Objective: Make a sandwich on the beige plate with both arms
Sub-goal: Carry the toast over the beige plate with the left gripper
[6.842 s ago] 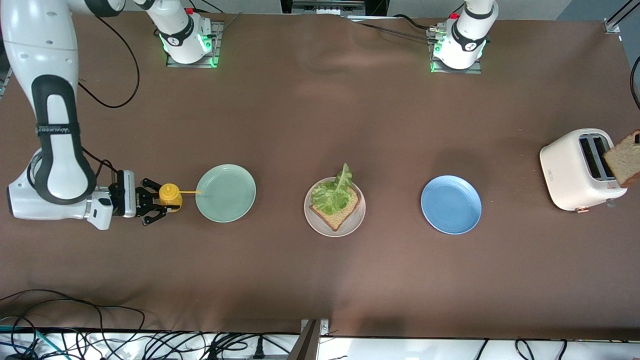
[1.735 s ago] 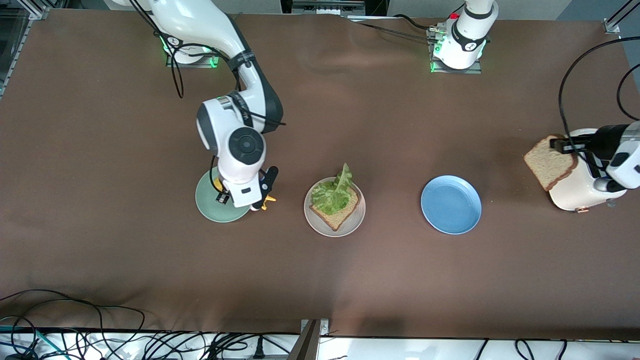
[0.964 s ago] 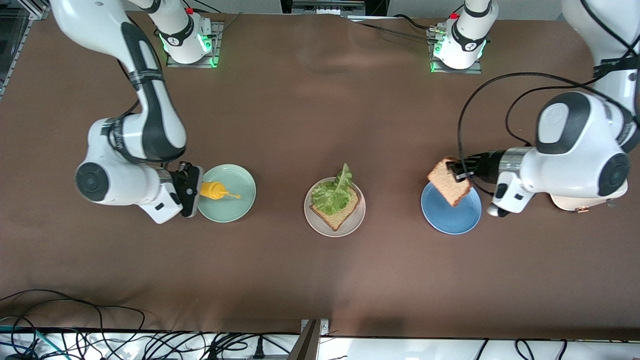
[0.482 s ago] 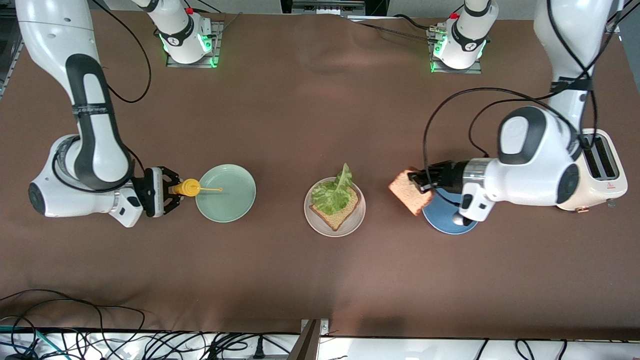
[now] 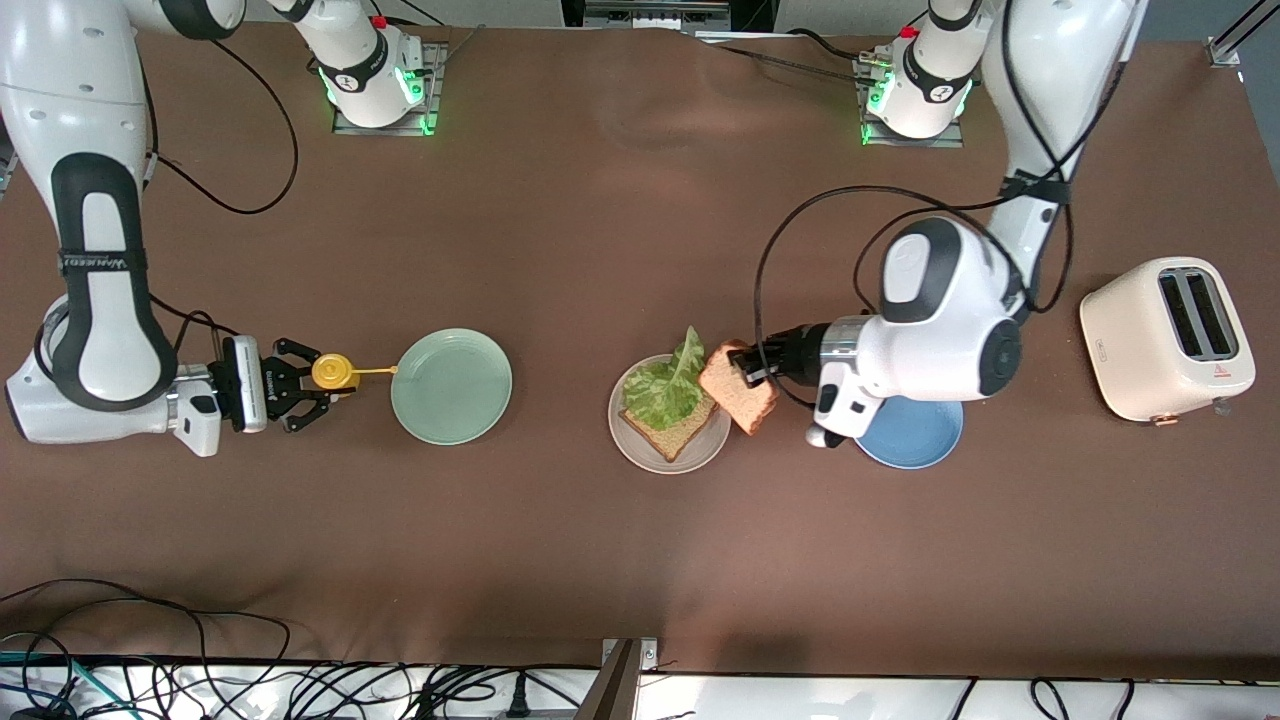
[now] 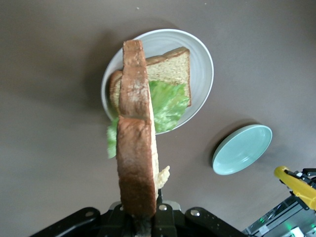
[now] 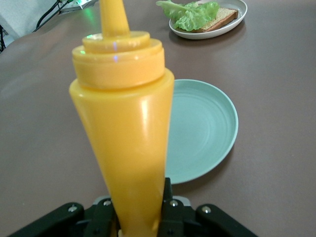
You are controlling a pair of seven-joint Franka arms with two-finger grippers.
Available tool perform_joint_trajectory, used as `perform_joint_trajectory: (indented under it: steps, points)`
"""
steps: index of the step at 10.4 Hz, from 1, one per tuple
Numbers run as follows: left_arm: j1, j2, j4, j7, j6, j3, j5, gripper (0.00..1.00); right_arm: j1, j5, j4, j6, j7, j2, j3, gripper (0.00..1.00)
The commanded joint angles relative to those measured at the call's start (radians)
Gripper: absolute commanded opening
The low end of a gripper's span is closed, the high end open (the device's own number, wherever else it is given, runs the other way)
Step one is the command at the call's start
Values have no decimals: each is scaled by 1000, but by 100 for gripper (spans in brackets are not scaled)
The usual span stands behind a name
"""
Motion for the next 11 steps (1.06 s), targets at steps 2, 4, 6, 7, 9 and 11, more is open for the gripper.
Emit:
perform_joint_trajectory:
  steps: [2,4,6,7,9,11]
  points:
    - [-51,30,14,-21,119,12,-63,0,-26,74,140,-66,-91,130,13,0]
    - [-88,41,16,-47,217,12,-90,0,-24,94,140,-65,-98,147,13,0]
    - [-103,52,16,-48,253,12,-96,0,-23,103,140,-64,-121,172,13,0]
    - [-129,57,14,-49,255,12,-98,0,-21,112,140,-64,-138,181,13,0]
    - [-160,86,14,-55,314,12,-96,0,-24,131,140,-63,-168,202,13,0]
    - [-180,106,14,-84,362,12,-96,0,-24,134,140,-63,-194,213,7,0]
